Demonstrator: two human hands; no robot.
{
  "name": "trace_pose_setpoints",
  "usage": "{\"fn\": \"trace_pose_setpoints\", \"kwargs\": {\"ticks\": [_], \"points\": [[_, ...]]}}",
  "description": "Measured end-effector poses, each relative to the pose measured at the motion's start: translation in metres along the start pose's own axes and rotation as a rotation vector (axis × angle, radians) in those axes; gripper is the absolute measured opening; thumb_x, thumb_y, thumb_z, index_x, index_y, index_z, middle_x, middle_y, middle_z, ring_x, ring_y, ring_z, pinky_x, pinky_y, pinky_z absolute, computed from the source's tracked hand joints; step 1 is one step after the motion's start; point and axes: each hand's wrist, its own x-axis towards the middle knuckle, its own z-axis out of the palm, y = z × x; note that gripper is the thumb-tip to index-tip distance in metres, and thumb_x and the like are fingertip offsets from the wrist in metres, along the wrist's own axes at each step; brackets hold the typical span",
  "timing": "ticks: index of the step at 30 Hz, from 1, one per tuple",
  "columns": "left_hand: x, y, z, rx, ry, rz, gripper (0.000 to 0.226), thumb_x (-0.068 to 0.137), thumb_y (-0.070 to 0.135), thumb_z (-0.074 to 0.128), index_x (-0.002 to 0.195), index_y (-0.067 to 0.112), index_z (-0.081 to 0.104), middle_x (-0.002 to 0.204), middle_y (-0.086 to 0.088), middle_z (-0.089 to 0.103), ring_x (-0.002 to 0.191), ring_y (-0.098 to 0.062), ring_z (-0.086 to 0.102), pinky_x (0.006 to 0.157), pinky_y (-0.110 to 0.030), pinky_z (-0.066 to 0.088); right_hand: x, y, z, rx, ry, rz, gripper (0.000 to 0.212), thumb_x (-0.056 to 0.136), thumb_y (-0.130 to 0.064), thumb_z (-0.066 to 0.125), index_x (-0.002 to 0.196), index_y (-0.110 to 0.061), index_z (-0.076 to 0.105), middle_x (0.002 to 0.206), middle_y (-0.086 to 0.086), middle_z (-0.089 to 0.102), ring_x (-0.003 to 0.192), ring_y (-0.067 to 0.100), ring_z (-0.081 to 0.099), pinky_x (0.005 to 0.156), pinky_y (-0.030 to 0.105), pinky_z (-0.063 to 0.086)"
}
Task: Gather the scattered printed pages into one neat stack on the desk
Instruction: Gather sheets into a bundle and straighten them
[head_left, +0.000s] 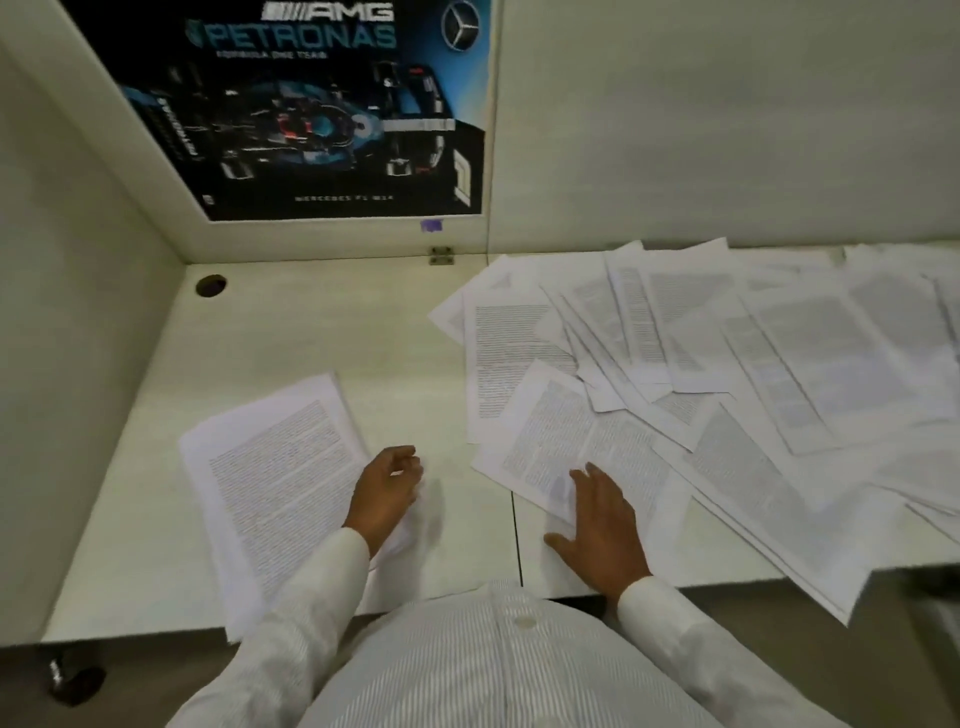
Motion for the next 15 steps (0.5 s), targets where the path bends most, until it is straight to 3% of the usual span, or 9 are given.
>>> {"fn": "trace_pose_setpoints", "kwargs": {"ticks": [3, 4, 6, 9, 15], "points": [[0.014, 0.010, 0.017, 0.139, -0.051, 0.008, 0.026, 0.094, 0.020, 0.062, 0.119, 0.023, 0.059, 0.121, -0.003, 0.063, 0.109, -0.024, 0.063, 0.098, -0.043, 0.052, -0.001, 0.012, 0.006, -0.093, -0.029, 0.003, 0.086, 0.089, -0.052, 0.060, 0.155, -0.012, 0.021, 0.162, 0.011, 0.019, 0.148, 0.029, 0.023, 0.120, 0.046, 0.020], [0.020, 0.014, 0.023, 0.188, -0.061, 0.018, 0.029, 0.093, 0.021, 0.063, 0.122, 0.022, 0.058, 0.121, -0.003, 0.063, 0.112, -0.024, 0.062, 0.101, -0.045, 0.050, 0.001, 0.013, 0.007, -0.121, 0.001, -0.019, 0.082, 0.087, -0.051, 0.060, 0.151, -0.010, 0.032, 0.156, 0.013, 0.033, 0.142, 0.032, 0.036, 0.114, 0.049, 0.030], [0.030, 0.026, 0.036, 0.262, -0.067, 0.030, 0.038, 0.092, 0.021, 0.063, 0.129, 0.016, 0.055, 0.125, -0.004, 0.061, 0.116, -0.025, 0.059, 0.103, -0.042, 0.047, 0.007, 0.014, 0.009, -0.166, 0.065, -0.064, 0.069, 0.075, -0.048, 0.064, 0.131, -0.009, 0.056, 0.128, 0.012, 0.061, 0.112, 0.033, 0.061, 0.088, 0.049, 0.051], [0.044, 0.045, 0.057, 0.346, -0.074, 0.021, 0.048, 0.093, 0.024, 0.062, 0.138, 0.012, 0.048, 0.131, -0.006, 0.058, 0.121, -0.024, 0.055, 0.103, -0.032, 0.042, 0.013, 0.006, 0.002, -0.248, 0.102, -0.112, 0.047, 0.064, -0.037, 0.069, 0.105, -0.015, 0.064, 0.097, 0.003, 0.063, 0.084, 0.025, 0.061, 0.064, 0.038, 0.049], [0.072, 0.075, 0.083, 0.433, -0.024, -0.047, 0.055, 0.094, 0.023, 0.057, 0.143, 0.005, 0.042, 0.141, -0.015, 0.052, 0.127, -0.031, 0.051, 0.104, -0.033, 0.041, 0.026, 0.014, -0.010, -0.267, 0.093, -0.145, 0.044, 0.055, -0.014, 0.083, 0.096, -0.013, 0.067, 0.091, 0.004, 0.065, 0.073, 0.023, 0.061, 0.054, 0.033, 0.049]]}}
